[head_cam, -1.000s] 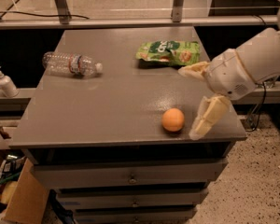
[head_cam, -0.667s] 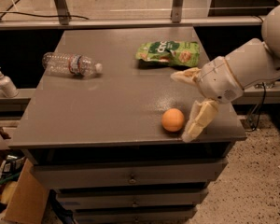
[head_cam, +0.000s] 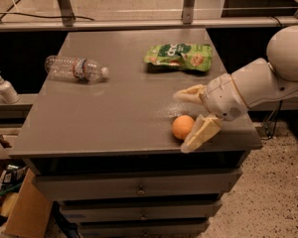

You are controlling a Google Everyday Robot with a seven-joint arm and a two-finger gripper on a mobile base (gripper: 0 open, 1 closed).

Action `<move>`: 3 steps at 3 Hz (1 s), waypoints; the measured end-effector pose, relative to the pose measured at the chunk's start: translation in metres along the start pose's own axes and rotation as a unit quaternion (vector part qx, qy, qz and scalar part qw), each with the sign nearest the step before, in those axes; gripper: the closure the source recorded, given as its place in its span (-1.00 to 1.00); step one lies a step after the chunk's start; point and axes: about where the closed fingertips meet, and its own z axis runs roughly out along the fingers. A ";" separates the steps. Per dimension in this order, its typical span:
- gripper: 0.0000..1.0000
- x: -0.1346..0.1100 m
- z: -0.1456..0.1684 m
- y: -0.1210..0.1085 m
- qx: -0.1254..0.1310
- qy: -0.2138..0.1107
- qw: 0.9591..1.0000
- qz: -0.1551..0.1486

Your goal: Pick orange

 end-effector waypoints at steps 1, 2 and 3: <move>-0.19 0.004 0.000 0.001 0.004 -0.007 1.000 0.005; 0.26 0.008 -0.005 0.003 0.010 -0.008 1.000 0.012; 0.73 0.001 -0.023 -0.002 0.031 -0.016 0.999 0.011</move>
Offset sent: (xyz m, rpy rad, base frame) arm -0.0036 -0.0232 -0.0026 0.0230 0.0054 -0.0603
